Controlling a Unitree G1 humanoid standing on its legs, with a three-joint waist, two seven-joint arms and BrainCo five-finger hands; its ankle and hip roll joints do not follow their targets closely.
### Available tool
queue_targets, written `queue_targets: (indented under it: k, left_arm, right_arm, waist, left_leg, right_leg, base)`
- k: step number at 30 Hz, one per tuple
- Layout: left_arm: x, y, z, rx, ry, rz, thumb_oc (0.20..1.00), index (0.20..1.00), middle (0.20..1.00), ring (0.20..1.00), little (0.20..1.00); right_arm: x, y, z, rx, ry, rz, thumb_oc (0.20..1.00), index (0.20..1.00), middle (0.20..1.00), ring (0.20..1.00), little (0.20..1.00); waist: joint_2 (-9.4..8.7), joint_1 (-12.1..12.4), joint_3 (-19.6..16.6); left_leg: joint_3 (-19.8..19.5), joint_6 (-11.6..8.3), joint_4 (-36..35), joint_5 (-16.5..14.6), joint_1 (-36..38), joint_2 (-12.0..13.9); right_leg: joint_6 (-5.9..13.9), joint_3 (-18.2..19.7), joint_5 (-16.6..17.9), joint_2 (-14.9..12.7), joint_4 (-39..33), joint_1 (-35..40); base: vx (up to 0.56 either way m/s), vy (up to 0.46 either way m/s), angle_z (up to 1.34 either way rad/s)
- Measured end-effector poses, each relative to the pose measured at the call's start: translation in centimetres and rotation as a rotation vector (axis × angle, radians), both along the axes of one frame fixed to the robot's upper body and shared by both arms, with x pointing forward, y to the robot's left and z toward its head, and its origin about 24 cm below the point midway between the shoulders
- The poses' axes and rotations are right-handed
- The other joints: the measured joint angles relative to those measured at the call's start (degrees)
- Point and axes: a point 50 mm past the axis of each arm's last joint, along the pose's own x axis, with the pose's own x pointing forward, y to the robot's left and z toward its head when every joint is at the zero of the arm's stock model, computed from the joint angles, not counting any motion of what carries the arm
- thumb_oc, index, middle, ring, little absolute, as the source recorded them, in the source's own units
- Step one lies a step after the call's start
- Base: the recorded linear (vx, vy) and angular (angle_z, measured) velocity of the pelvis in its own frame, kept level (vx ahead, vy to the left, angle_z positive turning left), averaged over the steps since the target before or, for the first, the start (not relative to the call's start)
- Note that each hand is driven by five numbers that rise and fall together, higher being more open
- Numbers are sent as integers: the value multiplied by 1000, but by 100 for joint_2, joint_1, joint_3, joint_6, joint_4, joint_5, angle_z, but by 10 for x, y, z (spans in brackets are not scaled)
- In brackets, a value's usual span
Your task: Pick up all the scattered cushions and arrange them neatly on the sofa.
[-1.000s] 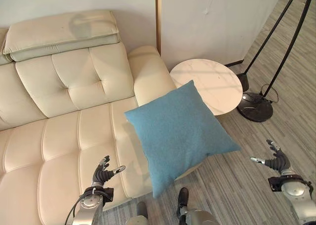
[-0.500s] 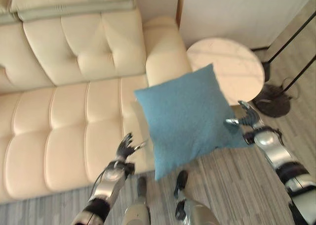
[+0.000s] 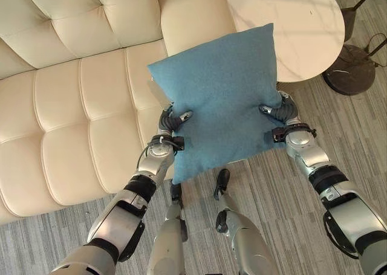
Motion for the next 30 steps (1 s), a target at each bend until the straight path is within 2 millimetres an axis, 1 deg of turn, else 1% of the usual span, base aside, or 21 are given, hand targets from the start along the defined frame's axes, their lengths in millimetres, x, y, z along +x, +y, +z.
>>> queue_targets:
  k: [1,2,3,6,7,10,11,14,15,16,18,19,21,22,24,25,26,28,29,30]
  left_arm:
    - [-1,2,6,-44,-26,8,200,200,200,200,200]
    - [-7,8,10,-87,-67,27,200,200,200,200,200]
    - [-11,10,10,-100,-81,34,200,200,200,200,200]
    - [-15,12,10,-113,-102,40,200,200,200,200,200]
    - [-19,12,10,-128,-115,40,200,200,200,200,200]
    - [-30,17,4,-161,-119,54,200,200,200,200,200]
    - [-39,20,-2,-177,-113,64,200,200,200,200,200]
    - [-56,27,-4,-208,-140,78,200,200,200,200,200]
    - [-73,32,-5,-227,-163,91,200,200,200,200,200]
    - [-89,37,-7,-232,-175,94,200,200,200,200,200]
    - [-102,39,-14,-239,-164,96,200,200,200,200,200]
    - [-117,44,-21,-240,-148,93,200,200,200,200,200]
    - [-128,49,-32,-236,-112,102,200,200,200,200,200]
    - [-129,50,-34,-234,-106,108,200,200,200,200,200]
    - [-137,54,-41,-192,-83,110,200,200,200,200,200]
    - [-141,56,-44,-173,-70,108,200,200,200,200,200]
    - [-142,55,-45,-162,-64,104,200,200,200,200,200]
    - [-142,55,-45,-141,-66,101,200,200,200,200,200]
    - [-137,52,-42,-143,-79,92,200,200,200,200,200]
    - [-128,49,-34,-142,-114,78,200,200,200,200,200]
  right_arm:
    - [-5,4,-2,29,-3,17,200,200,200,200,200]
    - [-17,12,-5,93,-29,54,200,200,200,200,200]
    - [-22,16,-11,115,-23,65,200,200,200,200,200]
    - [-28,20,-24,152,8,73,200,200,200,200,200]
    - [-33,23,-30,194,21,77,200,200,200,200,200]
    - [-40,28,-38,234,40,93,200,200,200,200,200]
    - [-50,32,-42,269,46,113,200,200,200,200,200]
    - [-63,36,-38,296,11,160,200,200,200,200,200]
    - [-74,37,-34,321,-22,201,200,200,200,200,200]
    - [-86,38,-32,348,-41,241,200,200,200,200,200]
    - [-95,38,-38,362,-31,257,200,200,200,200,200]
    - [-109,37,-46,386,-6,271,200,200,200,200,200]
    - [-120,38,-57,392,36,299,200,200,200,200,200]
    - [-122,39,-60,400,47,301,200,200,200,200,200]
    - [-128,37,-65,416,68,305,200,200,200,200,200]
    - [-132,37,-69,419,83,306,200,200,200,200,200]
    - [-135,37,-71,421,94,304,200,200,200,200,200]
    - [-134,37,-71,418,93,303,200,200,200,200,200]
    - [-133,36,-69,410,79,297,200,200,200,200,200]
    - [-129,33,-66,405,59,287,200,200,200,200,200]
  waist:
    - [-1,-21,3]
    - [-2,-17,3]
    - [0,-18,2]
    - [6,-13,-8]
    - [6,-14,-8]
    - [8,-9,-8]
    - [15,-3,-13]
    - [35,-4,-25]
    - [60,-1,-42]
    - [106,12,-132]
    - [161,20,-302]
    - [235,33,-586]
    - [289,32,-766]
    - [282,49,-950]
    - [274,75,-1125]
    - [270,89,-1143]
    - [246,78,-1152]
    - [188,129,-1146]
    - [270,114,-1138]
    - [413,34,-1105]
  left_leg:
    - [18,-1,0,-1,61,-3]
    - [45,-2,-3,-3,215,3]
    - [48,-2,-4,-11,323,3]
    - [42,-2,-4,-39,477,-4]
    - [41,7,-4,-50,495,-22]
    - [77,19,-6,-57,594,-55]
    - [67,32,-6,-74,766,-62]
    - [94,42,-8,-133,966,-66]
    - [148,35,-9,-203,1127,-65]
    - [198,68,-39,-240,1269,-69]
    - [219,90,-42,-313,1358,-78]
    - [231,75,-44,-367,1408,-94]
    - [273,114,-44,-398,1609,-99]
    - [301,153,-43,-471,1587,-119]
    - [327,152,-22,-429,1649,-214]
    - [361,174,-12,-440,1710,-244]
    - [375,223,-5,-459,1734,-324]
    - [530,336,2,-500,1711,-460]
    - [527,503,134,-383,1453,-407]
    - [467,618,138,-299,1245,-263]
  right_leg:
    - [-2,14,5,1,-1,49]
    - [-69,35,52,6,-1,187]
    - [-67,50,50,5,-1,281]
    - [-34,69,12,0,-2,435]
    - [6,82,-15,-17,-2,452]
    - [-4,139,-9,-45,-2,535]
    - [2,136,-15,-49,-5,717]
    - [4,168,-41,-53,-5,894]
    - [-10,194,-60,-52,-5,1041]
    - [-4,240,-80,-53,-5,1154]
    - [18,284,-113,-55,-5,1231]
    - [46,312,-137,-65,-5,1267]
    - [91,344,-175,-66,-6,1457]
    - [97,353,-188,-88,-6,1431]
    - [133,420,-147,-131,-4,1460]
    - [149,461,-137,-158,-4,1501]
    - [223,502,-83,-219,0,1501]
    - [301,707,15,-338,125,1369]
    - [560,1077,238,-337,348,1117]
    - [1040,1590,-113,-296,951,764]
  base:
    - [11,103,-11]
    - [5,62,-12]
    - [18,47,-11]
    - [16,44,-1]
    - [15,55,1]
    - [40,71,-5]
    - [69,93,-1]
    - [86,91,-6]
    - [92,97,-14]
    - [90,143,-16]
    - [68,148,-12]
    - [49,113,-10]
    - [23,106,-9]
    - [-35,165,-4]
    - [-104,175,-12]
    - [-143,145,-20]
    - [-293,135,-20]
    - [-397,65,-29]
    - [-333,-8,0]
    - [-197,-72,40]
